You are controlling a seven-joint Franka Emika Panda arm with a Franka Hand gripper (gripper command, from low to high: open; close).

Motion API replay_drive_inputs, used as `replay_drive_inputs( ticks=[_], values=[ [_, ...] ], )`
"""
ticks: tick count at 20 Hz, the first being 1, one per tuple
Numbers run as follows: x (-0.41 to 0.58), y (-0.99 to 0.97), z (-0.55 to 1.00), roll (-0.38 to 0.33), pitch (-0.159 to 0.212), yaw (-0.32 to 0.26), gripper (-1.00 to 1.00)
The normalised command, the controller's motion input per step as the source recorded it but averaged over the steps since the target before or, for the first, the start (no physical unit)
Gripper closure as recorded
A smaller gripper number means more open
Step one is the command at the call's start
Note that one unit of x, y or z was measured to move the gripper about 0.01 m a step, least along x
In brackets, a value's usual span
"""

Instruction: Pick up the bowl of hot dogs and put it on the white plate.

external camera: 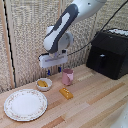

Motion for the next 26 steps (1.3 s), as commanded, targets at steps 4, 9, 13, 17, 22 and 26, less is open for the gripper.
replay_drive_inputs(
  ticks=[4, 9, 13, 17, 22, 26],
  values=[
    [0.072, 0.16, -0.25, -0.053, 0.050, 0.000, -1.00],
    [0.091, 0.03, -0.31, -0.029, 0.033, 0.000, -1.00],
    [0.143, 0.13, -0.18, -0.048, 0.024, 0.000, 1.00],
    [0.049, 0.15, -0.08, -0.036, 0.006, 0.000, 1.00],
    [0.000, 0.09, -0.01, -0.023, 0.000, 0.005, 1.00],
    [-0.001, 0.04, -0.01, -0.018, 0.000, 0.005, 1.00]
  ],
)
